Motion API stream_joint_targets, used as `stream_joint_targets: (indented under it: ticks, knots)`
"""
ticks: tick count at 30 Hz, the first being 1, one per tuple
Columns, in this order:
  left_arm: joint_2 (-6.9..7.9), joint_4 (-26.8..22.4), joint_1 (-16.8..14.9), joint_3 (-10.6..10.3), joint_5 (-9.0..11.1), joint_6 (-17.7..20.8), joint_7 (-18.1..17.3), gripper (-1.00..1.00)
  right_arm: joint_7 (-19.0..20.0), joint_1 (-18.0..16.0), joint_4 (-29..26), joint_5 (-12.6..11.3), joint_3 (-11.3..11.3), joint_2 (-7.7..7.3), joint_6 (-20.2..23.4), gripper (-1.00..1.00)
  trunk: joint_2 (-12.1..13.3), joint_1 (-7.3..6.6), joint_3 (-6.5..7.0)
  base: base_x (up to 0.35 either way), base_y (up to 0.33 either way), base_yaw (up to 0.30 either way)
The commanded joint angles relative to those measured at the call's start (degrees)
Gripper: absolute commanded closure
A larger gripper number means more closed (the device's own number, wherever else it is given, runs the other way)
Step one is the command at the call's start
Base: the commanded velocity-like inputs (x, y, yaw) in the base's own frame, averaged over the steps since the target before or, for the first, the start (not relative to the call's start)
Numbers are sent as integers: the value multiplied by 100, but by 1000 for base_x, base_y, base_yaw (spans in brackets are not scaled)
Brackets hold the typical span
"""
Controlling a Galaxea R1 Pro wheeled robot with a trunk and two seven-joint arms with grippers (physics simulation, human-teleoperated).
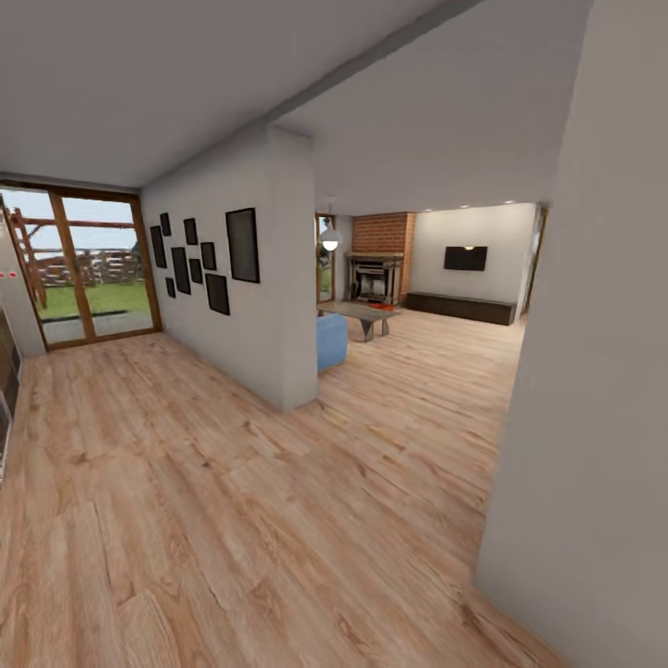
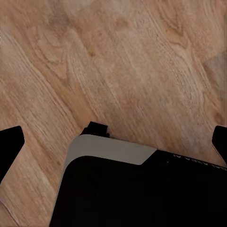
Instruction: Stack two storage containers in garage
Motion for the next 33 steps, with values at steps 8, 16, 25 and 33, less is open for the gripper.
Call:
stream_joint_targets:
  ticks: [8, 16, 25, 33]
  knots:
    - [-2, 5, -5, -36, 42, -18, 18, -100, -37, -8, 18, -22, 46, -2, -31, -100, -4, 4, -8, 323, 0, 241]
    - [-2, 5, -5, -36, 43, -14, 19, -100, -16, -8, 18, -22, 46, -29, -37, -100, -4, 4, -8, 323, 0, 117]
    - [-2, 6, -5, -36, 40, -10, 18, -100, -12, -8, 18, -18, 53, -38, -39, -100, -4, 4, -8, 323, 0, 8]
    - [6, 5, -5, -29, 46, -9, 21, -100, -12, -8, 18, -14, 55, -39, -38, -100, -4, 4, -8, 323, 0, 0]
